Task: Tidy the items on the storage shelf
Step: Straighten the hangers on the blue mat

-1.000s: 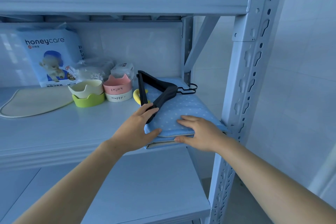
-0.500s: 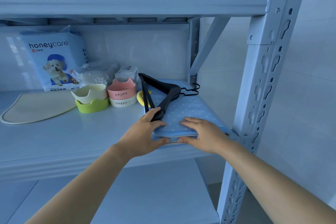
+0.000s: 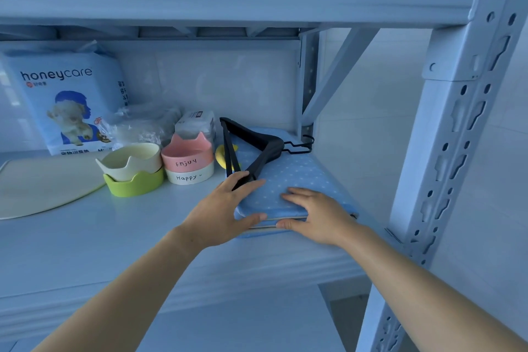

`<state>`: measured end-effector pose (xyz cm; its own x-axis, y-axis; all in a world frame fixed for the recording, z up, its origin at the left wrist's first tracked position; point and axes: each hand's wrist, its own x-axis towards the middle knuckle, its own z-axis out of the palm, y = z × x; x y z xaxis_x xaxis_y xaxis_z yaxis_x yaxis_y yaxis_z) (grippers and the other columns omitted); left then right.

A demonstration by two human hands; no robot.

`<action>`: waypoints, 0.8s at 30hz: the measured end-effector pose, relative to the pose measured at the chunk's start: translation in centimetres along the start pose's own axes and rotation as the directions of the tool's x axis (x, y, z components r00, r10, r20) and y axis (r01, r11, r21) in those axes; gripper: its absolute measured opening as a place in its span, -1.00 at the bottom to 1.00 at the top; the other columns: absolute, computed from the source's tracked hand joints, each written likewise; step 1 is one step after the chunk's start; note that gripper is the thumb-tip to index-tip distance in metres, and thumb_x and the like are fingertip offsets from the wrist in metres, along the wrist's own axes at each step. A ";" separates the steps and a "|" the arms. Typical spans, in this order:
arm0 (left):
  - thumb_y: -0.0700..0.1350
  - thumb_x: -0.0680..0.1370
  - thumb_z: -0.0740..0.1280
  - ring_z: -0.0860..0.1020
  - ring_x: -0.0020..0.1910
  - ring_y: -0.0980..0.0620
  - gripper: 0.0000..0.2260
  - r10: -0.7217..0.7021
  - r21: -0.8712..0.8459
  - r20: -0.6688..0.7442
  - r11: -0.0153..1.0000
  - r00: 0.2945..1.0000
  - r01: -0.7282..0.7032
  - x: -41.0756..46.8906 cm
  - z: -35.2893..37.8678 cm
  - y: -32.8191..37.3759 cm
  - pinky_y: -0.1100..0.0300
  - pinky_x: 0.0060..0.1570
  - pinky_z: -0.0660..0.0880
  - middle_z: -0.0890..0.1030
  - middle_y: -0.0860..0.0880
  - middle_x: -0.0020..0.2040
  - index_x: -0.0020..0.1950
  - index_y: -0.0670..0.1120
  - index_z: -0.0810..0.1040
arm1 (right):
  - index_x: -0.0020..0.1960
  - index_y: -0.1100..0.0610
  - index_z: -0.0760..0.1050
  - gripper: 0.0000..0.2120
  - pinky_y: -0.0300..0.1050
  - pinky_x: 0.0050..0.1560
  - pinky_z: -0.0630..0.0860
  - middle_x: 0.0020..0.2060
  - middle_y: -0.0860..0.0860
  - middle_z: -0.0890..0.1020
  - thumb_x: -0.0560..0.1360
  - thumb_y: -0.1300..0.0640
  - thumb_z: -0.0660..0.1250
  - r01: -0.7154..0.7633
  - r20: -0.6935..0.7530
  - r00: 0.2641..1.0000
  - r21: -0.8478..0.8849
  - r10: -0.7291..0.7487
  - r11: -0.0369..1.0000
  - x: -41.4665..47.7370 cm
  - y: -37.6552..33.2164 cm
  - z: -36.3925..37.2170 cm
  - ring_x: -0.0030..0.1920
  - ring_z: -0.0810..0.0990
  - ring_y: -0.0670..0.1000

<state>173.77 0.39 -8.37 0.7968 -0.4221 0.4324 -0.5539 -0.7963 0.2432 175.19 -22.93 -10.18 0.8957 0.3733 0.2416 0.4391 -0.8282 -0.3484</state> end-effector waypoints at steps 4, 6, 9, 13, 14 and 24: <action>0.20 0.55 0.15 0.31 0.34 0.12 -0.50 -0.028 0.018 -0.101 0.999 0.995 0.030 1.5 -0.1 -0.9 0.23 0.08 0.40 0.22 0.15 0.41 0.47 0.20 0.15 | 0.40 -0.13 0.31 -0.32 -0.24 0.38 0.11 0.45 -0.19 0.25 0.35 -0.33 0.33 -0.004 -0.016 1.000 0.025 0.005 1.000 1.8 0.6 0.1 0.45 0.18 -0.16; 0.16 0.57 0.14 0.28 0.38 0.09 -0.49 -0.058 0.012 -0.105 0.998 0.993 0.059 2.1 -0.1 -1.6 0.15 0.20 0.41 0.22 0.13 0.44 0.49 0.13 0.13 | 0.39 -0.15 0.33 -0.33 -0.28 0.35 0.10 0.44 -0.20 0.27 0.34 -0.33 0.35 0.001 -0.021 1.000 0.032 -0.001 0.999 2.6 0.8 0.2 0.44 0.20 -0.17; 0.14 0.58 0.13 0.26 0.40 0.08 -0.49 -0.086 -0.016 -0.132 0.996 0.987 0.085 2.6 0.3 -2.5 0.19 0.26 0.33 0.22 0.11 0.45 0.50 0.07 0.13 | 0.38 -0.15 0.34 -0.33 -0.25 0.38 0.13 0.43 -0.22 0.29 0.33 -0.34 0.35 0.014 -0.018 1.000 0.031 -0.014 0.999 3.6 1.1 0.5 0.43 0.21 -0.18; 0.08 0.60 0.12 0.31 0.36 0.06 -0.56 -0.126 -0.077 -0.148 0.990 0.981 0.115 3.1 1.1 -3.5 0.27 0.19 0.31 0.26 0.09 0.43 0.48 0.04 0.22 | 0.36 -0.14 0.38 -0.35 -0.24 0.41 0.14 0.41 -0.19 0.33 0.33 -0.31 0.38 0.035 -0.042 0.999 0.045 -0.034 0.998 4.7 1.1 0.8 0.42 0.23 -0.18; 0.04 0.61 0.13 0.35 0.33 0.06 -0.59 -0.137 -0.101 -0.159 0.987 0.978 0.122 3.3 1.1 -3.6 0.28 0.16 0.32 0.28 0.08 0.42 0.45 0.03 0.27 | 0.35 -0.14 0.39 -0.35 -0.25 0.40 0.14 0.41 -0.19 0.33 0.32 -0.30 0.39 0.040 -0.046 0.998 0.056 -0.037 0.998 4.9 1.0 0.9 0.42 0.24 -0.18; -0.06 0.58 0.22 0.46 0.15 0.09 -0.67 -0.083 -0.109 -0.176 0.992 0.981 0.065 4.0 0.2 -5.7 0.33 0.05 0.34 0.39 0.08 0.31 0.35 0.02 0.41 | 0.35 -0.08 0.40 -0.21 -0.24 0.37 0.20 0.38 -0.14 0.39 0.24 -0.48 0.22 0.046 -0.095 0.995 0.208 -0.026 0.977 7.2 -0.8 0.6 0.40 0.29 -0.18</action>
<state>180.13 3.11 -8.24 0.7850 -0.2713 0.5569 -0.5243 -0.7698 0.3641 181.32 -19.31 -8.72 0.8731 0.3538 0.3355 0.4846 -0.7051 -0.5177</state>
